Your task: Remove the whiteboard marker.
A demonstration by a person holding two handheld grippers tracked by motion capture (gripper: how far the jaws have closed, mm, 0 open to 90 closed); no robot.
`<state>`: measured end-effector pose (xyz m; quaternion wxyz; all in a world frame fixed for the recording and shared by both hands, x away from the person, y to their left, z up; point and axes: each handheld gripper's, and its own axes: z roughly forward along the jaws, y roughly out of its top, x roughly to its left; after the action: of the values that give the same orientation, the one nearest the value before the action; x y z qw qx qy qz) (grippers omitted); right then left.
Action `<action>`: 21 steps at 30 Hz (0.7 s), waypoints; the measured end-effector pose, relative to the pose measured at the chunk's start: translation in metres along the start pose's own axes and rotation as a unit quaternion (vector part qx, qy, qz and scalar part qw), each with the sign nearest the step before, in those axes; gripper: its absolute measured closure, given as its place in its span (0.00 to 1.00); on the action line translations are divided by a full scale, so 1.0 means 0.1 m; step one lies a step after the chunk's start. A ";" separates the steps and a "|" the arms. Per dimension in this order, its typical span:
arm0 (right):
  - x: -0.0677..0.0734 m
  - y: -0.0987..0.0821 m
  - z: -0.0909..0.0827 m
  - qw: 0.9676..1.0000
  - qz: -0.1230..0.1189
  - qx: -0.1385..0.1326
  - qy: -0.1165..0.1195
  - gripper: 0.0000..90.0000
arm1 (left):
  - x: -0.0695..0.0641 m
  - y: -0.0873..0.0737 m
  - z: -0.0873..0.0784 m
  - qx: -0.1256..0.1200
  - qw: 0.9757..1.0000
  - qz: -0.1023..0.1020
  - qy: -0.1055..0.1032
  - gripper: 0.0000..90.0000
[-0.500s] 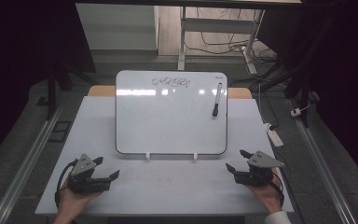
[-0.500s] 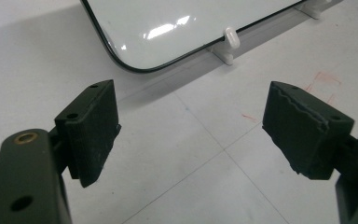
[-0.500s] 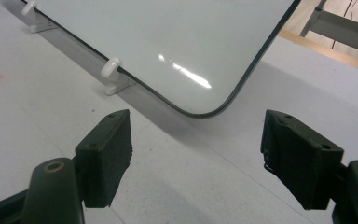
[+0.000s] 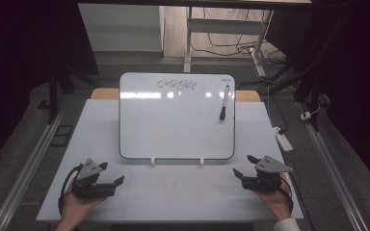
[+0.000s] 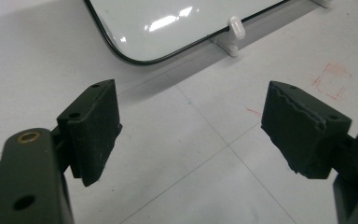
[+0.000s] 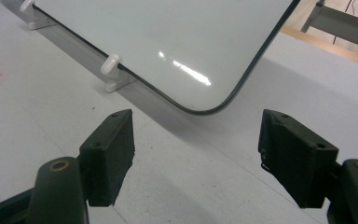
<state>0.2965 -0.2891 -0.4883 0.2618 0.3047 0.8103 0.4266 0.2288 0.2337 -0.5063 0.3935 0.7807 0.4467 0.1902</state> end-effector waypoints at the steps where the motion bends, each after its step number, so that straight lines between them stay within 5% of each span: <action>1: 0.00 0.00 0.00 1.000 0.000 0.000 0.000 0.30 | 0.00 0.00 0.00 0.001 1.000 0.000 0.001 0.23; 12: 0.02 0.16 -0.07 1.000 0.004 -0.011 -0.008 0.33 | 0.01 0.01 0.07 0.009 1.000 0.007 0.000 0.23; 21: -0.16 0.66 -0.08 0.998 0.039 -0.017 -0.042 0.37 | 0.02 -0.02 0.11 0.015 1.000 0.008 -0.005 0.23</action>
<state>0.3199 -0.2750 -0.4258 0.2836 0.3494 0.7786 0.4374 0.2362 0.2312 -0.5153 0.3827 0.7909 0.4413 0.1827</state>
